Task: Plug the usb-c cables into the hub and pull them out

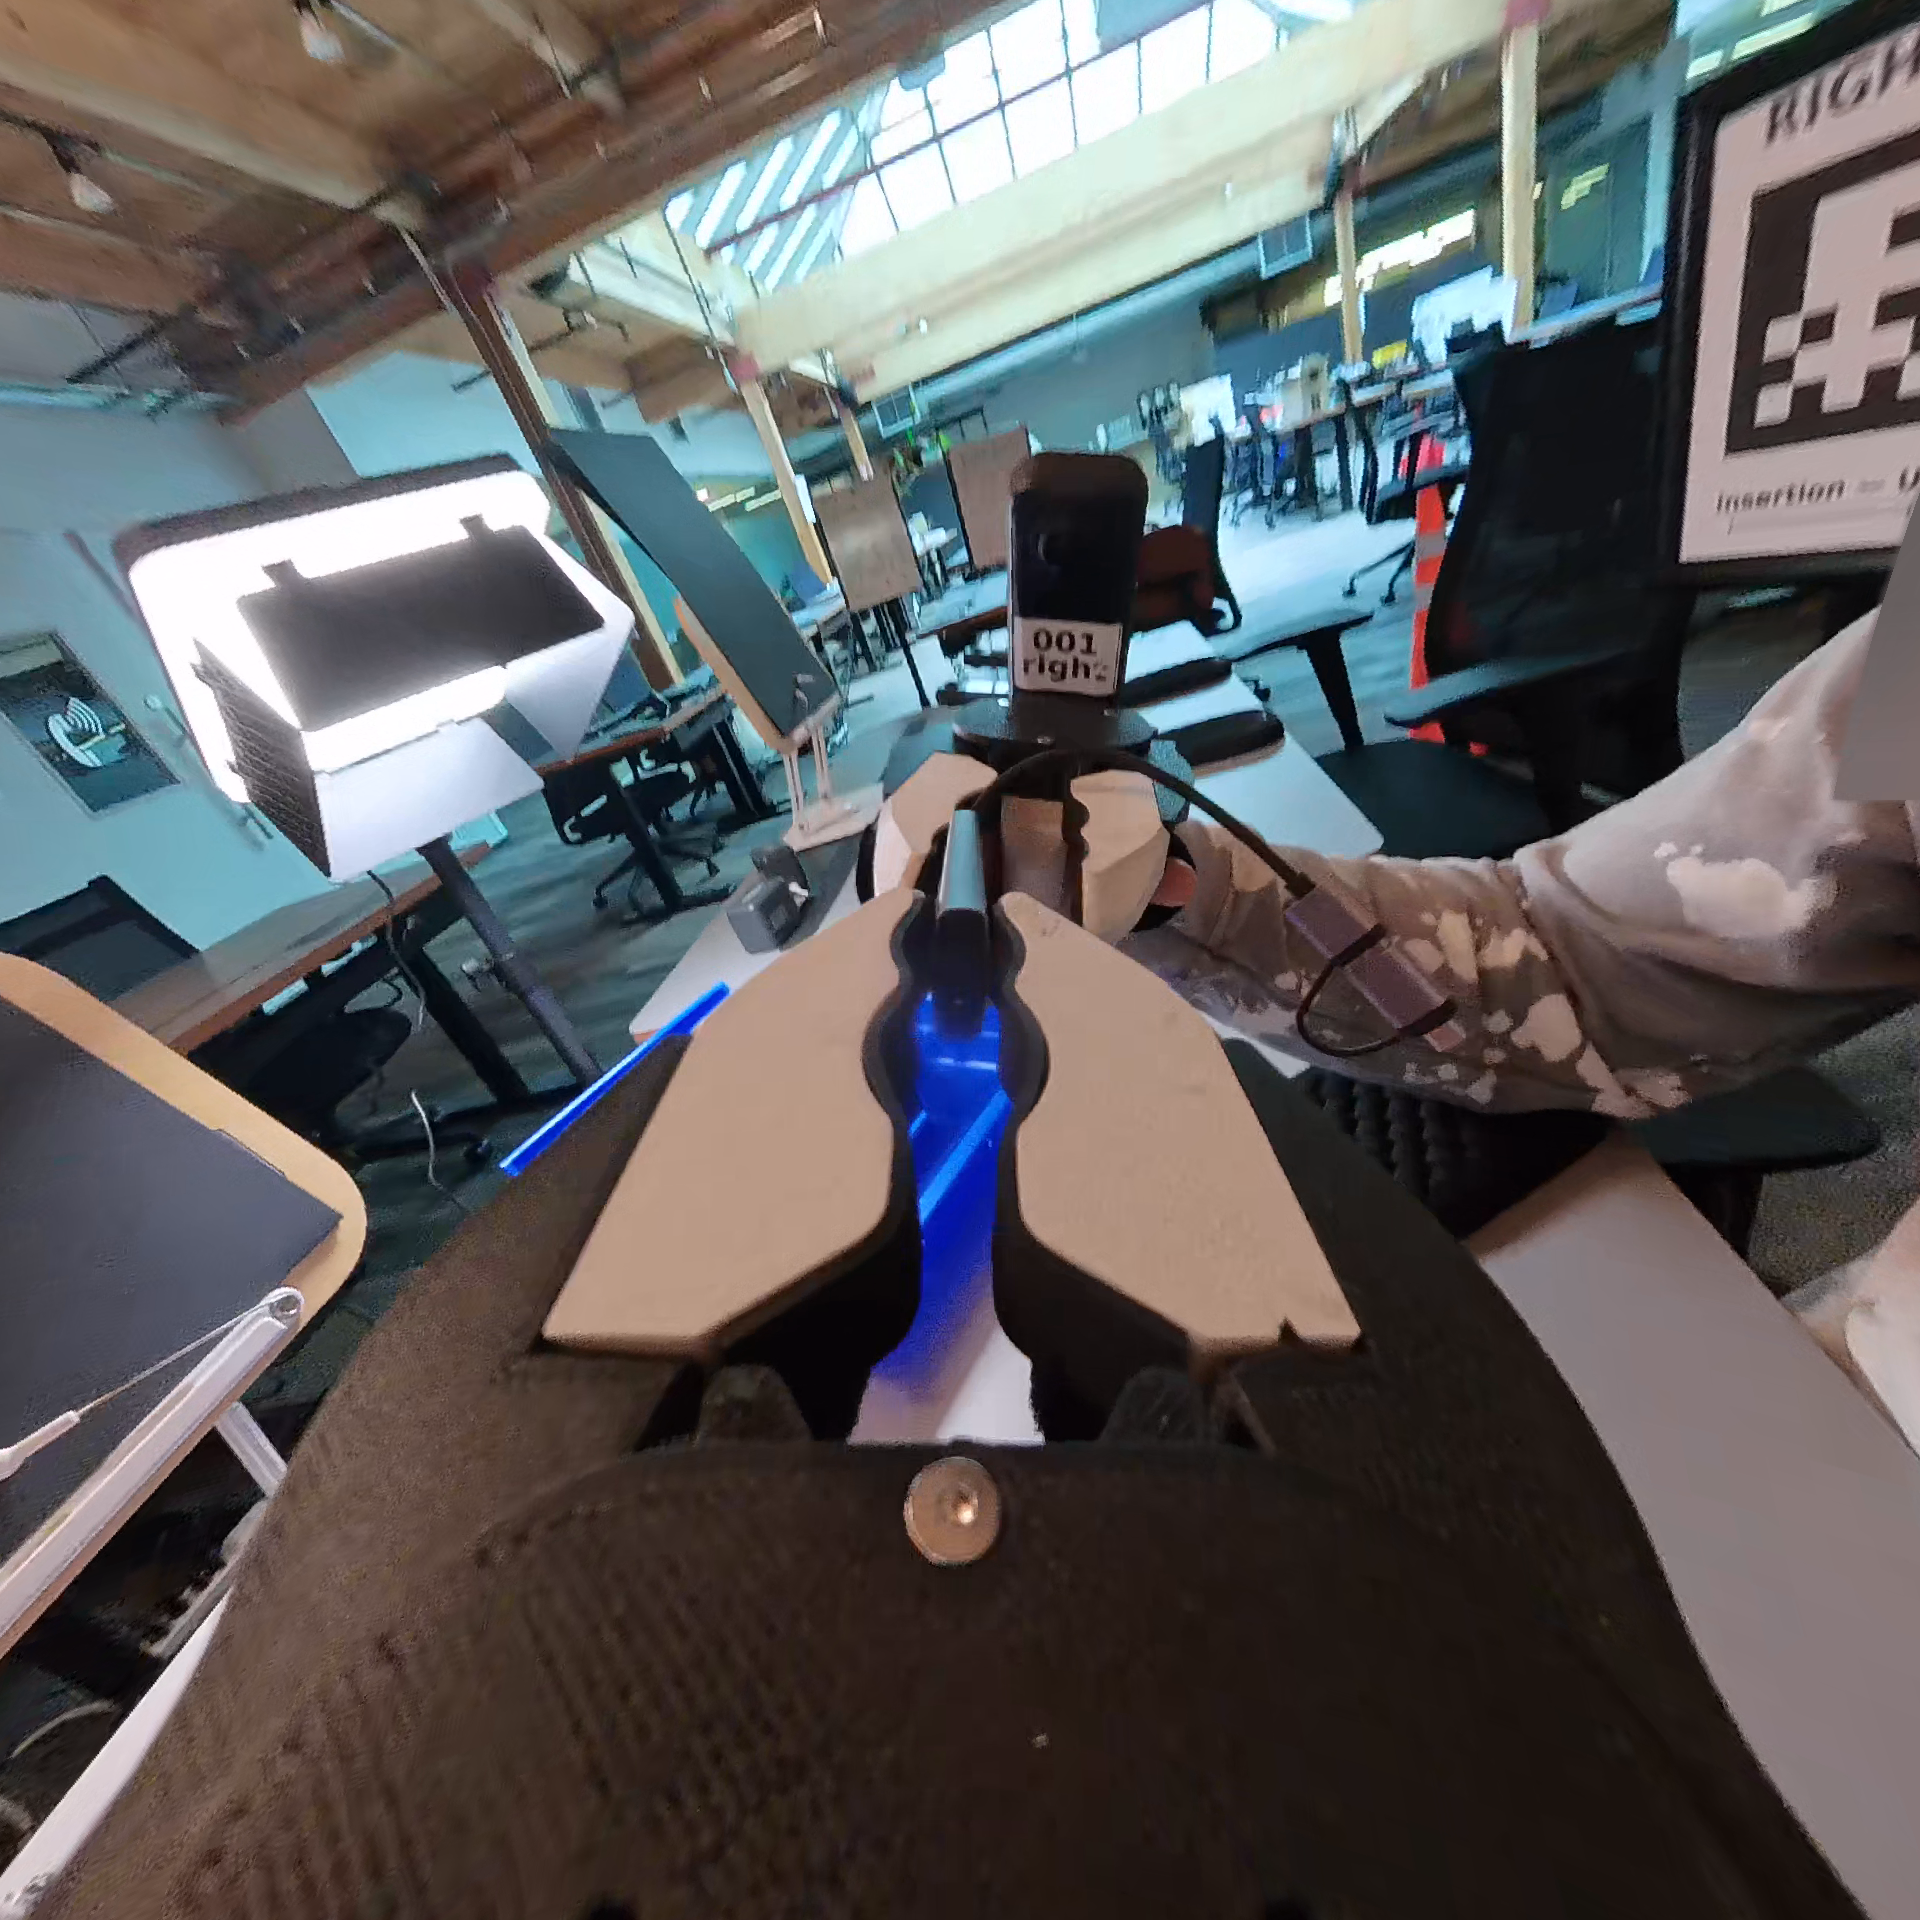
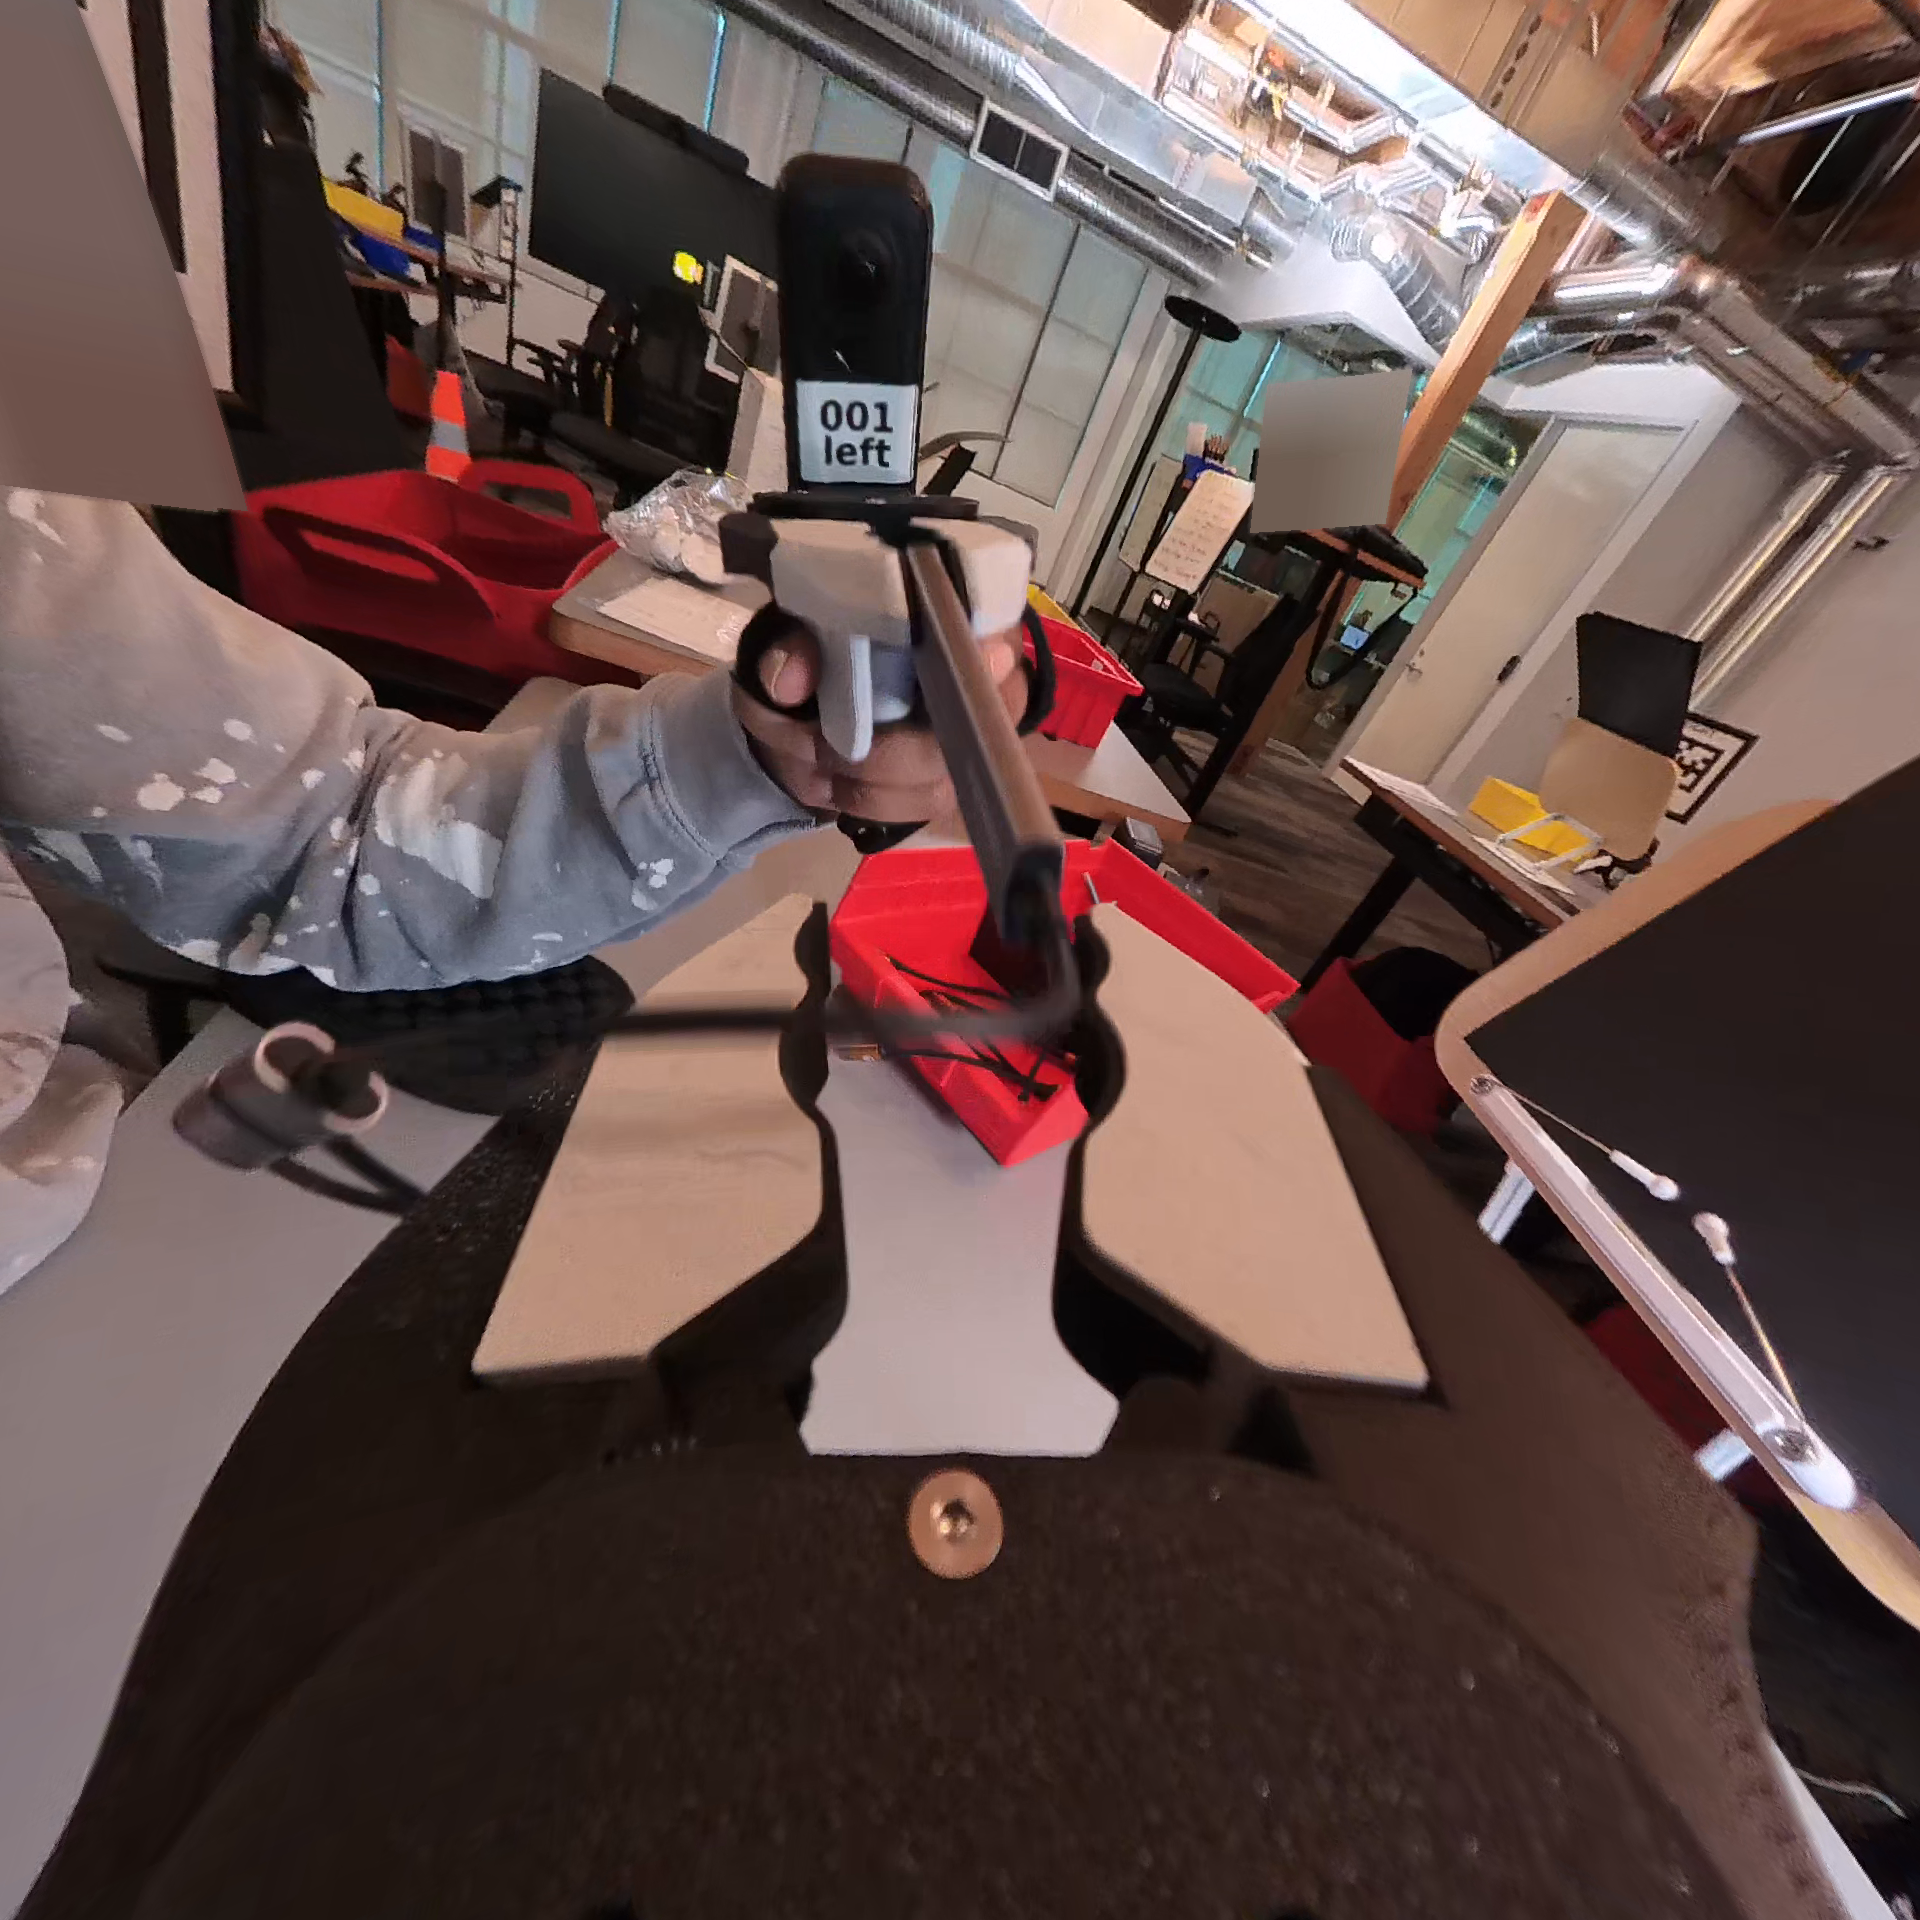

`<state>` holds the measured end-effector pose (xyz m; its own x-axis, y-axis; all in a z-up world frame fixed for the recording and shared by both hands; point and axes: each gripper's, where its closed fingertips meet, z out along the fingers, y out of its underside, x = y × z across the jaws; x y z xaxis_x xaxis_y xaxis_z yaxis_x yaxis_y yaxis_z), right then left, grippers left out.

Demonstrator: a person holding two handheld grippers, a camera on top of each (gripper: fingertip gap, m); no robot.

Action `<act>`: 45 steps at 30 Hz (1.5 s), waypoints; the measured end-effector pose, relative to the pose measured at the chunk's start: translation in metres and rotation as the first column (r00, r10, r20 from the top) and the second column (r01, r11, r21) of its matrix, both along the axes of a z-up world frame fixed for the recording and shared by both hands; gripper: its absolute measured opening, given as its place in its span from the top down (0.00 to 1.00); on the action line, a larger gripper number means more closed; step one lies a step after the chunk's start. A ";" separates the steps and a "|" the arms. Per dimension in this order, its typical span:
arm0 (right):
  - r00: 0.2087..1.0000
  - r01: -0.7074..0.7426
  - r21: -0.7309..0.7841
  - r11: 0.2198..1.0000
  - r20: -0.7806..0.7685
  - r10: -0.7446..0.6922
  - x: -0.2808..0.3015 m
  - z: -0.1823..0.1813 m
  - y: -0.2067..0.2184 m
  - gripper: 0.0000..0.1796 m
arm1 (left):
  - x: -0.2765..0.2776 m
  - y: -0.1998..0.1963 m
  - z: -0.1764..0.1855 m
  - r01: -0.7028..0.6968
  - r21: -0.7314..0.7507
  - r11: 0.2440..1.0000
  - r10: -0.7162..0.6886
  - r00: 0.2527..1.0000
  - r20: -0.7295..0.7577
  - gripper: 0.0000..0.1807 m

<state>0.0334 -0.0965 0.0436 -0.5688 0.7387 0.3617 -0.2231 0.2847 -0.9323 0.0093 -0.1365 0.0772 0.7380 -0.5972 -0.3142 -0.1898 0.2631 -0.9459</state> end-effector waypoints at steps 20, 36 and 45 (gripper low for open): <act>0.991 -0.126 -0.155 0.980 -0.059 0.119 -0.005 0.012 -0.023 0.81 | 0.014 0.003 0.001 0.130 0.053 0.990 -0.136 0.982 0.133 0.94; 0.992 -0.114 -0.152 0.982 -0.063 0.105 -0.006 0.012 -0.023 0.95 | 0.020 0.010 -0.006 0.152 0.012 0.988 -0.152 0.977 0.149 0.94; 0.997 -0.052 -0.168 0.984 -0.061 0.042 -0.005 0.014 -0.002 0.95 | -0.030 -0.005 0.015 0.008 0.002 1.000 -0.008 0.983 0.185 0.89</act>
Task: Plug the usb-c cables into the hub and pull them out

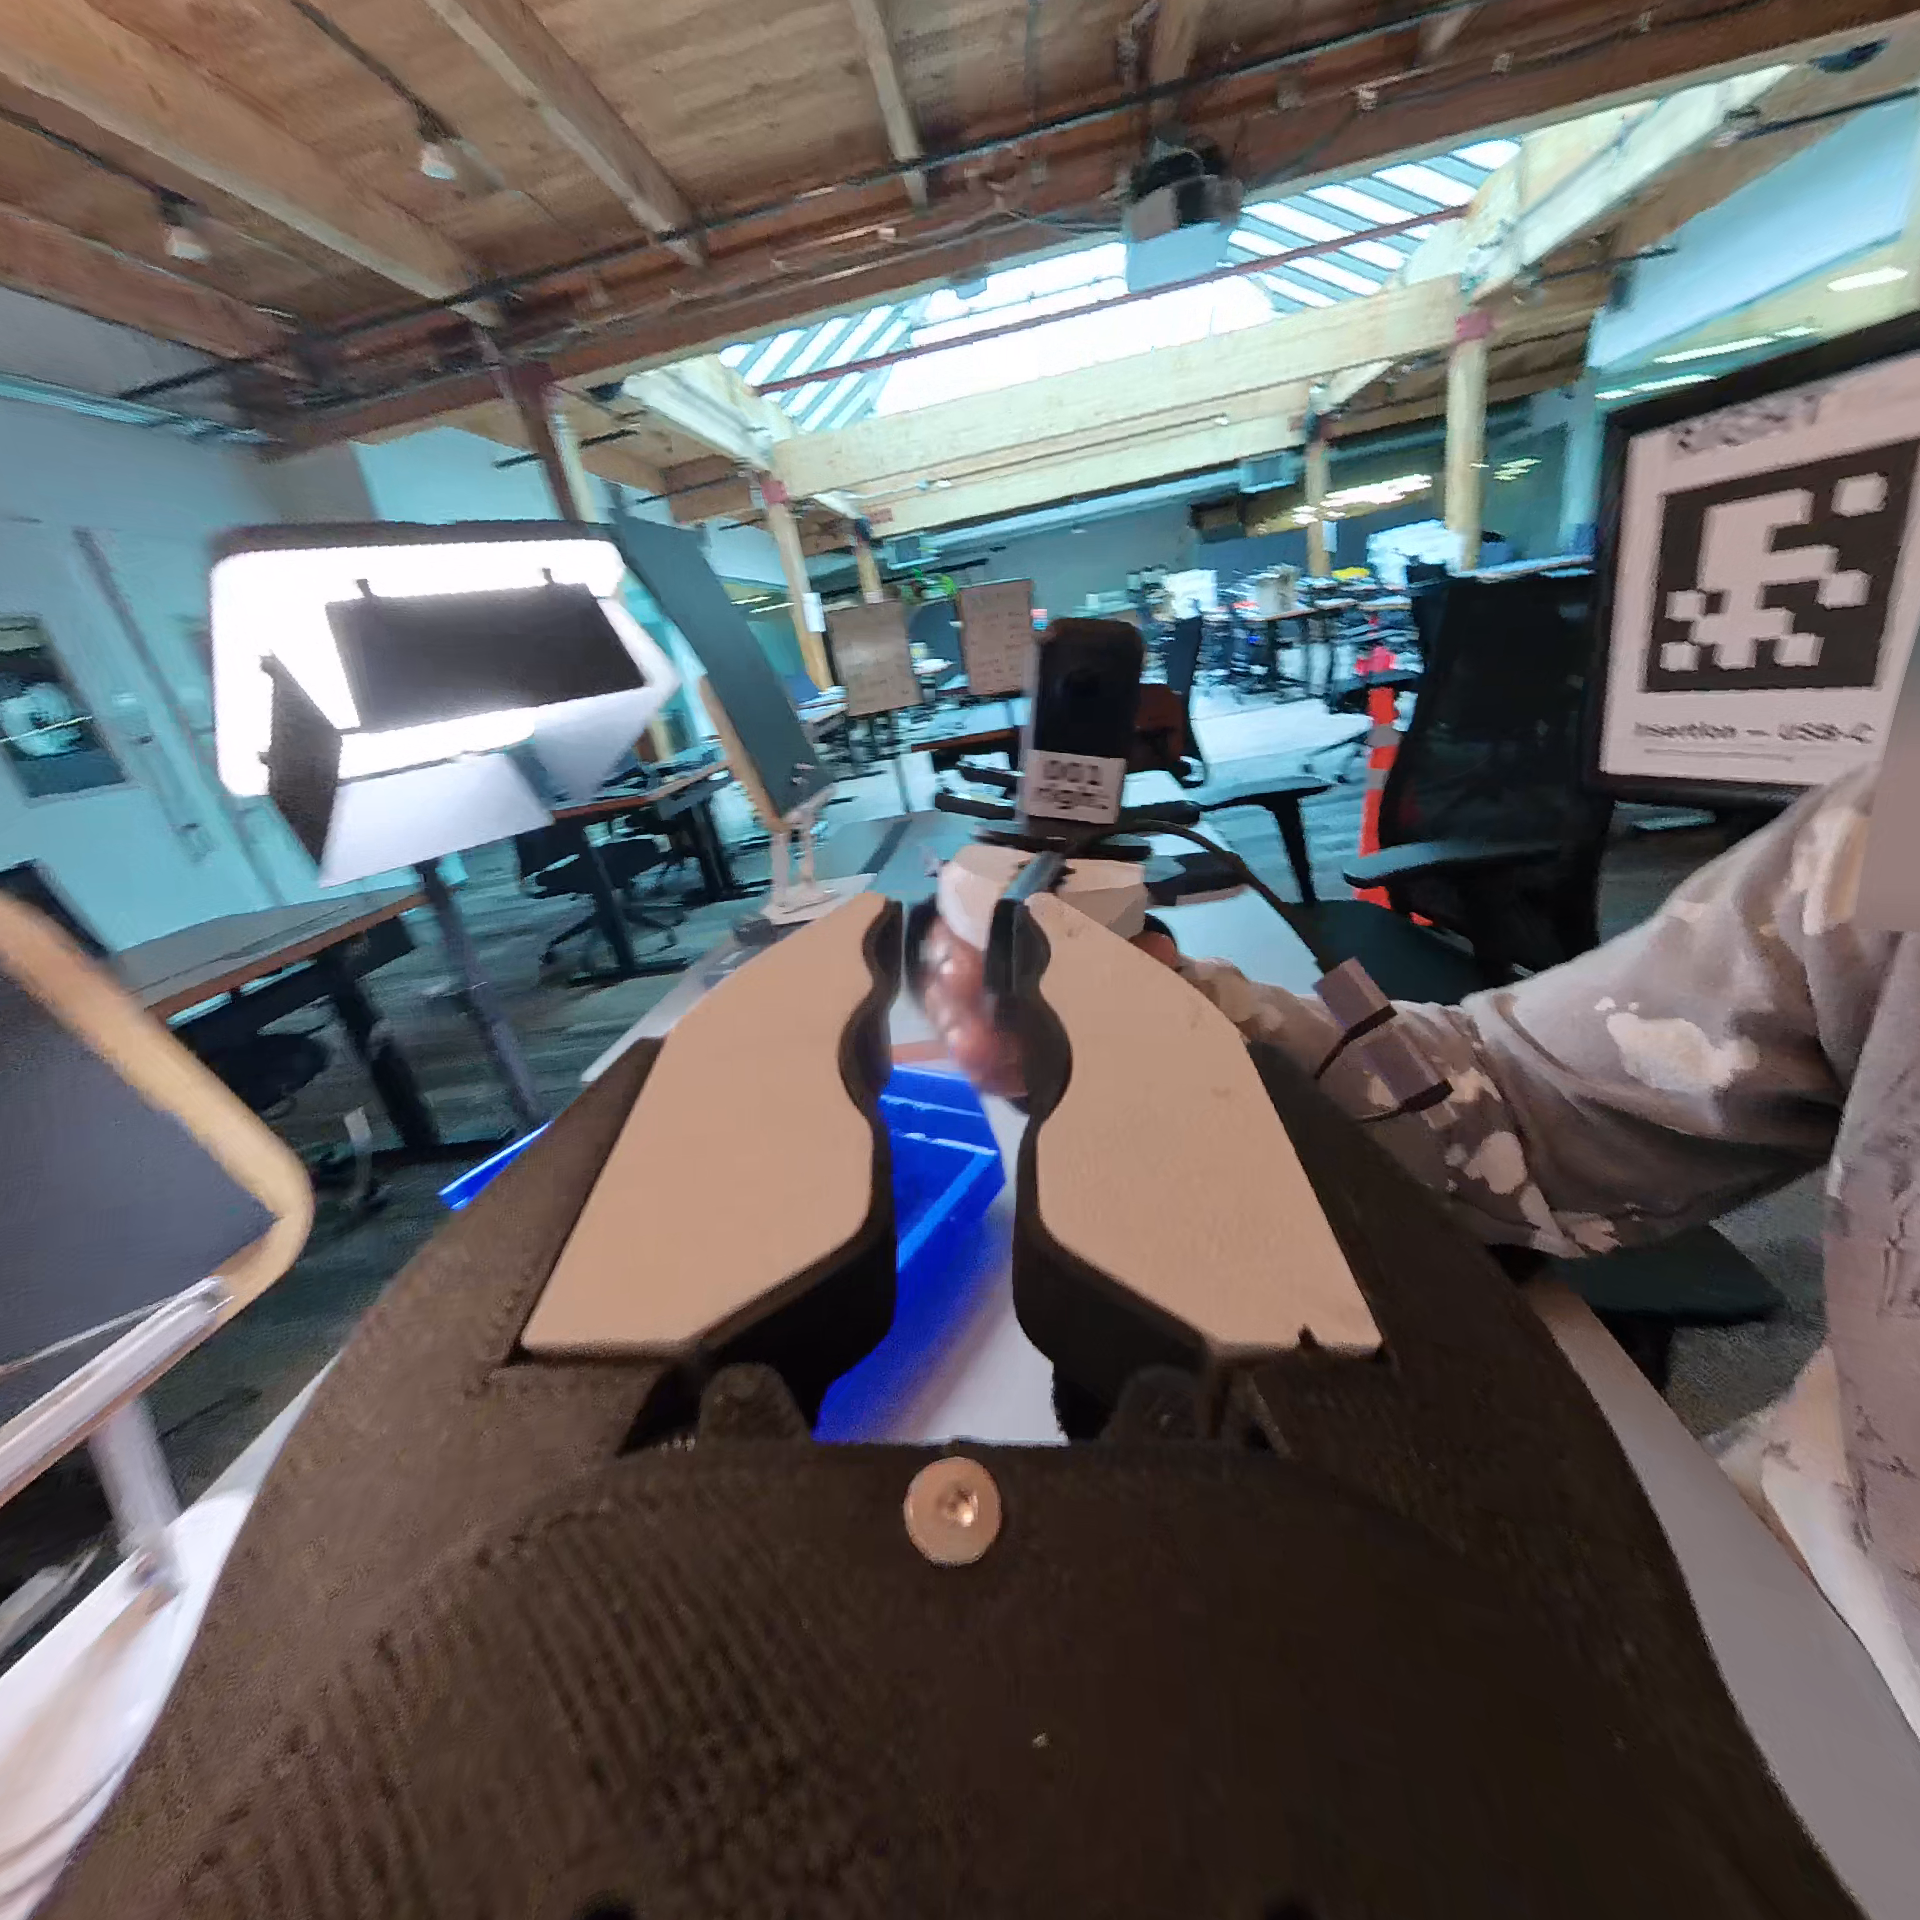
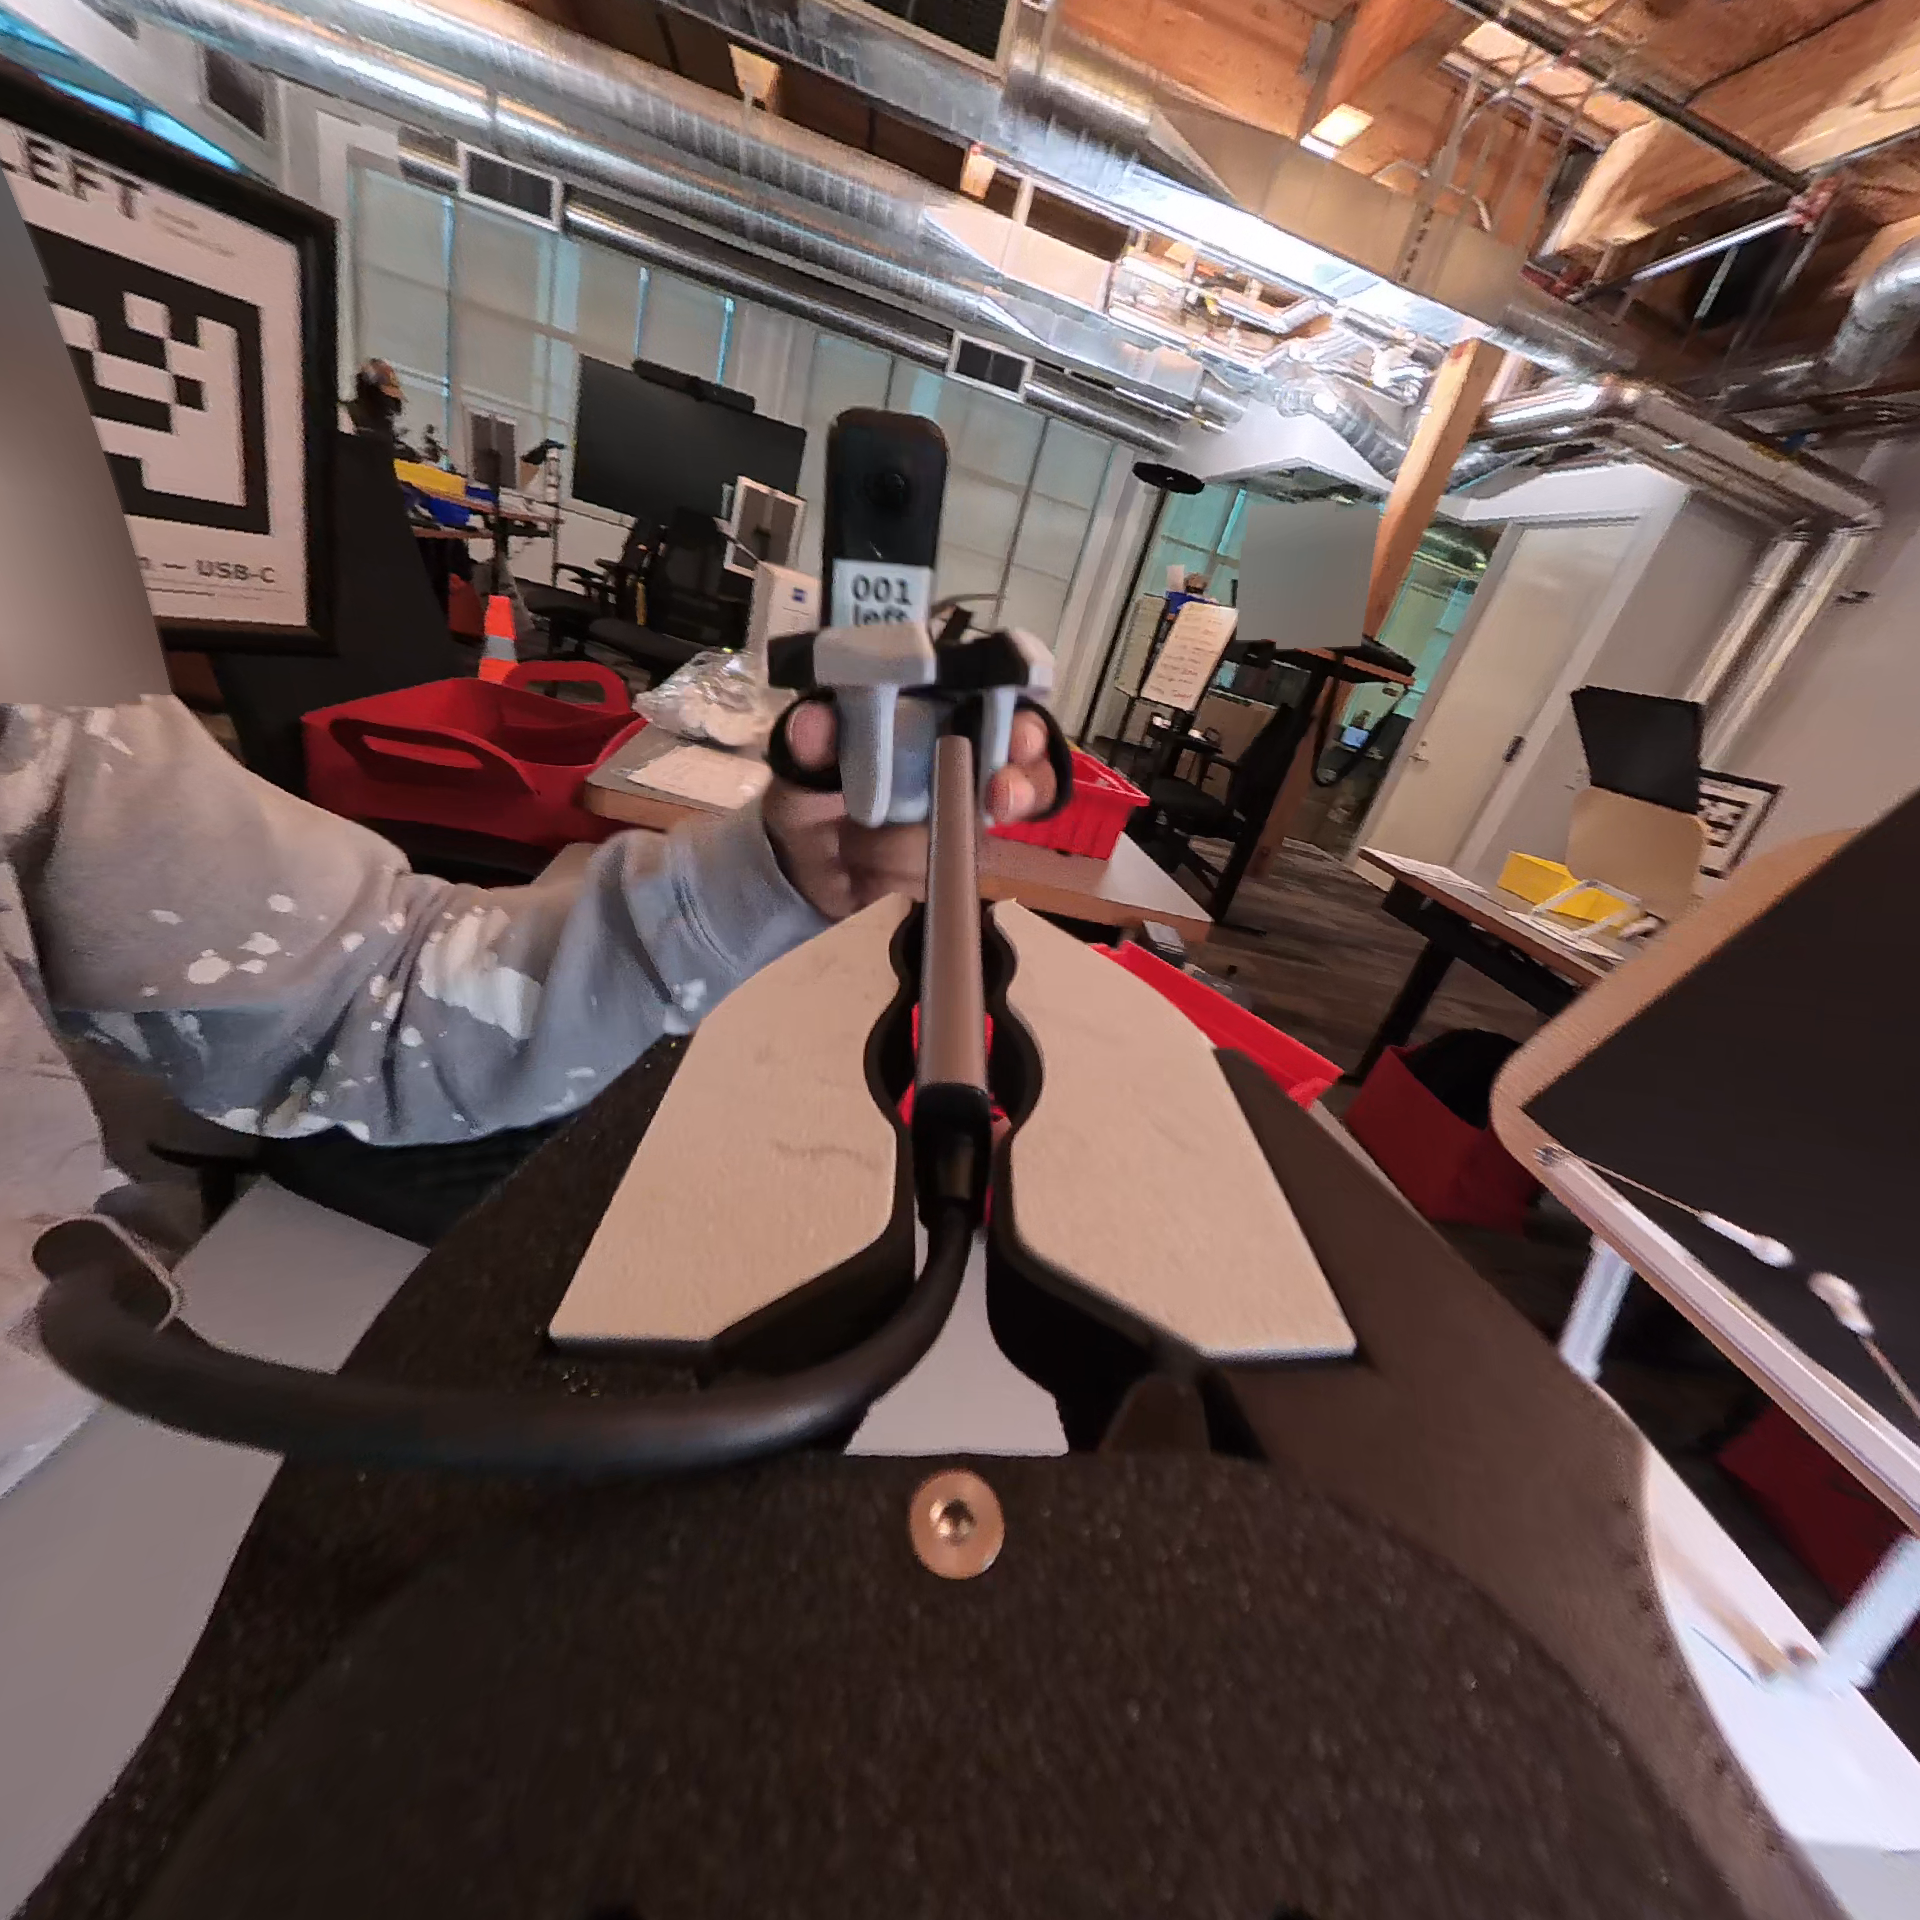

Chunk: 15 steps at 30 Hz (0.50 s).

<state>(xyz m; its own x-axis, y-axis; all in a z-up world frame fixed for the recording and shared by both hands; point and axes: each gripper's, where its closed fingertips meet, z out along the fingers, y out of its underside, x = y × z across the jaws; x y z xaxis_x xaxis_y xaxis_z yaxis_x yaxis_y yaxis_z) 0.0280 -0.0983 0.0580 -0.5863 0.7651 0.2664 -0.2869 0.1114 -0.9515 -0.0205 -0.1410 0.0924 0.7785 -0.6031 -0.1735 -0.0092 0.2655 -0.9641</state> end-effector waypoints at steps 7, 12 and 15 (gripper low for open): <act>0.992 0.124 -0.015 0.992 0.018 -0.123 0.003 0.000 0.044 0.95 | -0.151 -0.001 -0.068 -0.493 -0.424 0.760 0.443 0.870 -0.219 0.86; 0.986 0.160 -0.010 0.987 0.051 -0.160 -0.004 -0.009 0.053 0.95 | -0.223 -0.012 -0.171 -0.602 -0.676 0.425 0.421 0.792 -0.442 0.85; 0.985 0.165 0.000 0.986 0.057 -0.165 -0.007 -0.012 0.053 0.95 | -0.215 -0.017 -0.211 -0.496 -0.805 0.324 0.352 0.853 -0.384 0.84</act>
